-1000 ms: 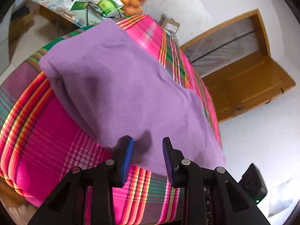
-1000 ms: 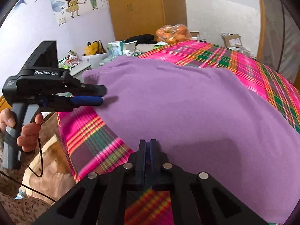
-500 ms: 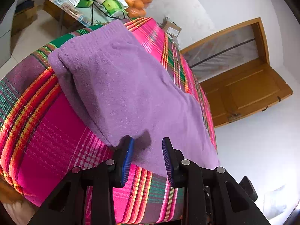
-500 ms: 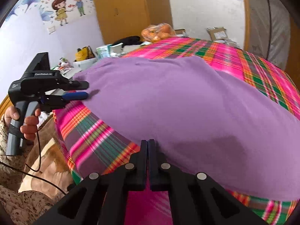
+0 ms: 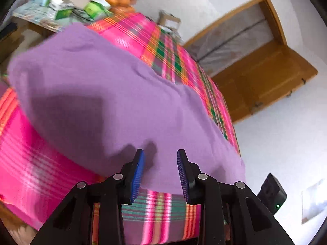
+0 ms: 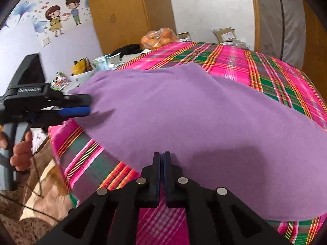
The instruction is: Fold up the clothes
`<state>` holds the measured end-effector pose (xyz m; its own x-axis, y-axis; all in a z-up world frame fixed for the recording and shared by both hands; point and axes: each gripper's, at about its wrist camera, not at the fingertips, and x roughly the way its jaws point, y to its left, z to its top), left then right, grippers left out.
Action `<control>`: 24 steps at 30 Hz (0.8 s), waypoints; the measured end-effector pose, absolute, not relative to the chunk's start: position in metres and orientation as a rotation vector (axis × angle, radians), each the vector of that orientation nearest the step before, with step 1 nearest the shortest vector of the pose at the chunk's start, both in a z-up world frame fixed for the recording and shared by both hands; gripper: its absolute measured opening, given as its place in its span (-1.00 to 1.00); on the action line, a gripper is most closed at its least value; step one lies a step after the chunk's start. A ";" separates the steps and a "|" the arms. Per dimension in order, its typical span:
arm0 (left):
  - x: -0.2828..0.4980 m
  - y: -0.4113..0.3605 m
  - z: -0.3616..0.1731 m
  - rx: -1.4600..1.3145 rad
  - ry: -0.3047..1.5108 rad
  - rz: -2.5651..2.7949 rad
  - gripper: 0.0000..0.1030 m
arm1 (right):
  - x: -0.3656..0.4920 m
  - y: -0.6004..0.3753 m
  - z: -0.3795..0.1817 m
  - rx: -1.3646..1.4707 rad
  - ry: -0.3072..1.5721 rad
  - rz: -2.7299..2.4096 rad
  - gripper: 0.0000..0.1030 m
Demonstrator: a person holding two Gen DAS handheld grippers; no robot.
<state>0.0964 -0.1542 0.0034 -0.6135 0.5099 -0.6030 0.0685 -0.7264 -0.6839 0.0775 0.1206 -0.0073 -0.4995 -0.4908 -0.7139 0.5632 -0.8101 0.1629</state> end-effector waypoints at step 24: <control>0.087 -0.055 -0.007 -1.251 -0.669 2.260 -0.32 | 0.114 0.228 -0.007 1.051 -0.002 -2.530 -0.94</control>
